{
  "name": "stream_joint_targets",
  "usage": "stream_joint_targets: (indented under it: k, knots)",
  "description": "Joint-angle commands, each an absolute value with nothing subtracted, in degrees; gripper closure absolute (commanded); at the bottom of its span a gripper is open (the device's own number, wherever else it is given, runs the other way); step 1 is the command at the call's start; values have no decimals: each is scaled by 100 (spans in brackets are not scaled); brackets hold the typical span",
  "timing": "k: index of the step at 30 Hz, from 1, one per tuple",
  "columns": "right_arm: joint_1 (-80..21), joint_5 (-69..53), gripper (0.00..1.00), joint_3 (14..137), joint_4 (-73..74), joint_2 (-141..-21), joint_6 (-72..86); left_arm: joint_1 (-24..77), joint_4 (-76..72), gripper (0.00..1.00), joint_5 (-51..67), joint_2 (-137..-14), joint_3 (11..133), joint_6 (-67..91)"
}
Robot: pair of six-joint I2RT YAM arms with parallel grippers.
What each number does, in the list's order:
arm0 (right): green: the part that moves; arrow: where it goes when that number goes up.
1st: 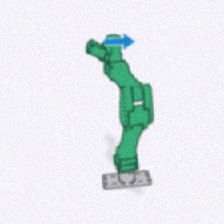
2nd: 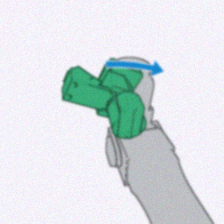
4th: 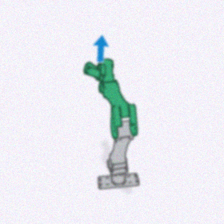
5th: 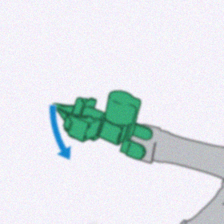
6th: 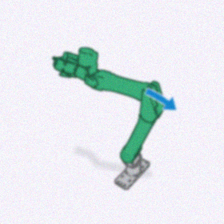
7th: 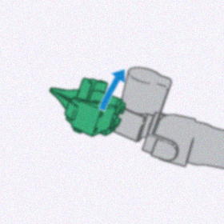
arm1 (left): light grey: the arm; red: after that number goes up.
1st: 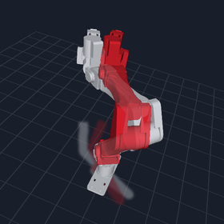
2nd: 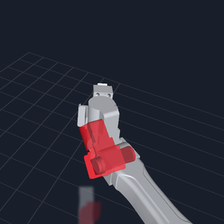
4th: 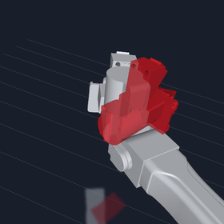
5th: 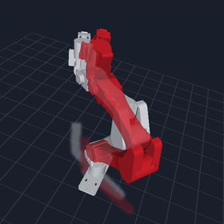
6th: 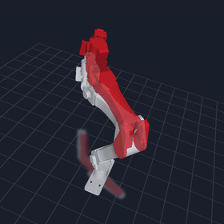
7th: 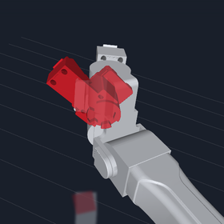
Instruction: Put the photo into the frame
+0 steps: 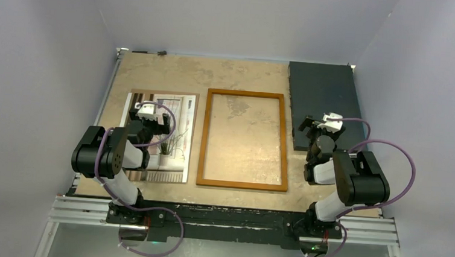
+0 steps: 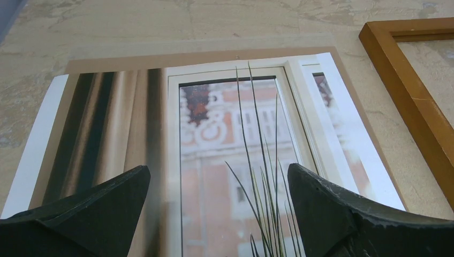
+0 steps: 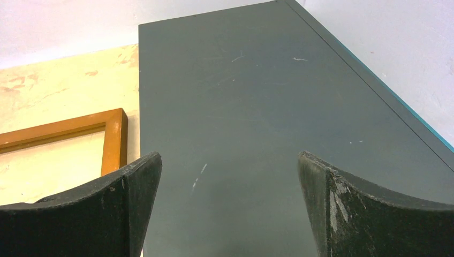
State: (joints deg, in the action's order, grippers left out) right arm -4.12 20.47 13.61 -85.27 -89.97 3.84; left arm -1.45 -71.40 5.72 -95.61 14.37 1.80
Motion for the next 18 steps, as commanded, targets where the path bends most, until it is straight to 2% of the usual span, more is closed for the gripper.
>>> stream_joint_targets:
  k: [1, 11, 14, 16, 18]
  knots:
    - [-433, 2193, 1, 1441, -8874, -8991, 286, -114, -7330, 0, 558, -9501, 1529, 91]
    - [-431, 2101, 1, 1483, -8766, -8925, 255, -107, -7341, 0, 553, -9486, 1518, 97]
    - [-431, 2243, 1, 2184, -7270, -8405, 294, -143, -7034, 0, 556, -9304, 1609, 163]
    - [-432, 2756, 1, 2975, -5760, -8065, 766, -168, -5987, 0, 547, -8977, 2050, 189]
    - [-368, 3578, 1, 4238, -2572, -8003, 2830, -167, -4012, 0, 501, -8650, 2966, -81]
